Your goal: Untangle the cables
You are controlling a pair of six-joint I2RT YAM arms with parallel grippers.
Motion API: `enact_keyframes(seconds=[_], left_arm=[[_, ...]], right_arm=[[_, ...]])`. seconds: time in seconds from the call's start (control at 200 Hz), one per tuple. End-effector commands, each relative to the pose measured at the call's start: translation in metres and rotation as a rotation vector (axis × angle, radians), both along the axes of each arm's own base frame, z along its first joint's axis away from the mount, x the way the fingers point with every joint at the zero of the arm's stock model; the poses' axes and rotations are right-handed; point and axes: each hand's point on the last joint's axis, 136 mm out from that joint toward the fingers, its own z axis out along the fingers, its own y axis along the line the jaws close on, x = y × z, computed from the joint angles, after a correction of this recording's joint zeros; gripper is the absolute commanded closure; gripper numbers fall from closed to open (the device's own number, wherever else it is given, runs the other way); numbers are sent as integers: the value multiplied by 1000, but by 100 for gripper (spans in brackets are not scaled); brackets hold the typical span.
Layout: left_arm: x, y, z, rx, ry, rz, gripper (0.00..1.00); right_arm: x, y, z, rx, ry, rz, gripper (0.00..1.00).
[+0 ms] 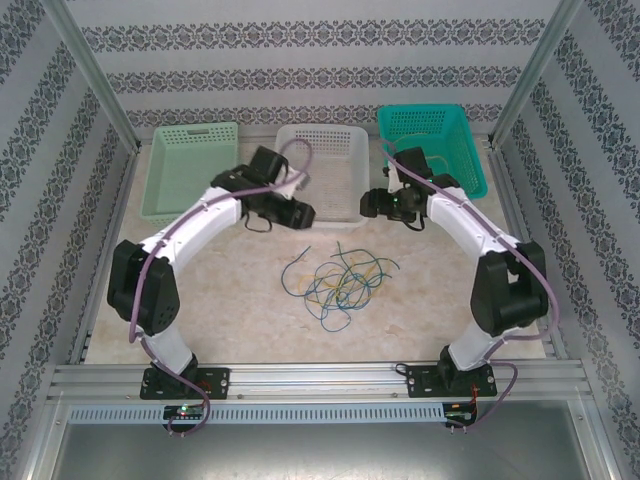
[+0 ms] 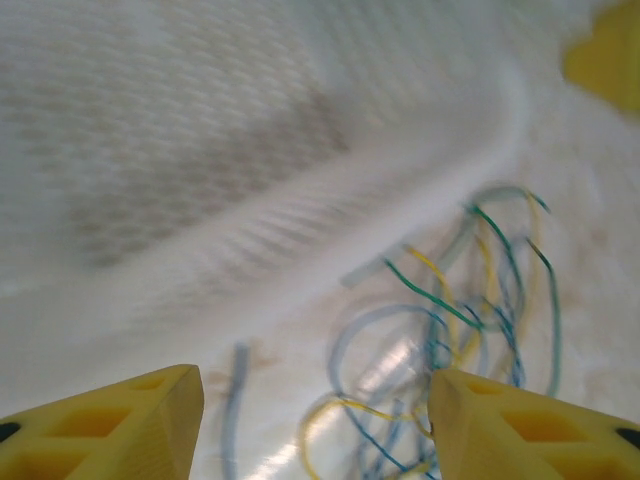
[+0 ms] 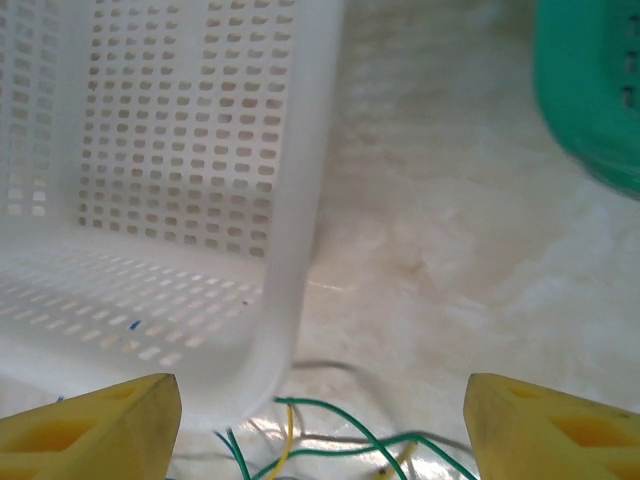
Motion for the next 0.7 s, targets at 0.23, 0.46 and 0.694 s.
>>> enact_keyframes(seconds=[0.23,0.46,0.694], left_arm=[[-75,-47,-35,-88,31,-409,36],[-86,-61,-52,-86,11,-489,31],[-80,-73,-67,-88,30,-498,36]], right_arm=[[-12,-44,26,1,-67,-98,24],[-11,-46,22,13,-56,-105,23],[-14,-48,23,7,-57,-110,23]])
